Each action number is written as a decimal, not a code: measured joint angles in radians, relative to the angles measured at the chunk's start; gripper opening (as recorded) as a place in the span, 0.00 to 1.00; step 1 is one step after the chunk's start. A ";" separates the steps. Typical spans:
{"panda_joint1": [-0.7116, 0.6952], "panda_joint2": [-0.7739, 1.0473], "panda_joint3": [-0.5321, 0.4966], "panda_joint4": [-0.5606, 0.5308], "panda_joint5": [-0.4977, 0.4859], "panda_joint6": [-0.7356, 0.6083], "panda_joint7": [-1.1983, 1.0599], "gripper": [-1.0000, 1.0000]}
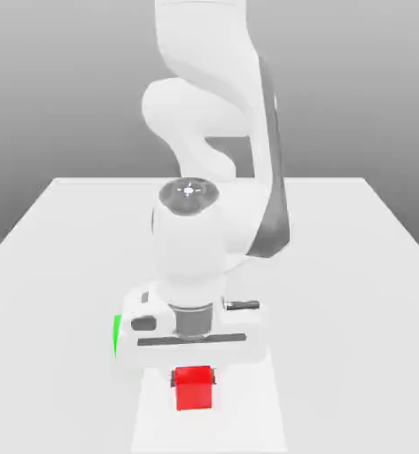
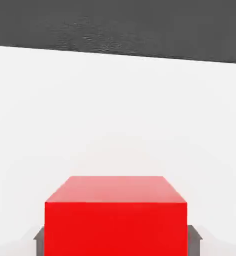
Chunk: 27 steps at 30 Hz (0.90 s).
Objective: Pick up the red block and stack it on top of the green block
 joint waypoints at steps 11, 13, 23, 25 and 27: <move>-0.097 -0.342 -0.066 -0.123 -0.089 -0.217 0.173 0.00; -0.144 -0.411 -0.082 -0.174 -0.112 -0.235 0.250 0.00; -0.271 -0.431 -0.130 -0.307 -0.103 -0.121 0.414 0.00; -0.261 -0.360 -0.133 -0.305 -0.078 -0.053 0.397 0.00; -0.253 -0.302 -0.133 -0.303 -0.051 0.002 0.379 1.00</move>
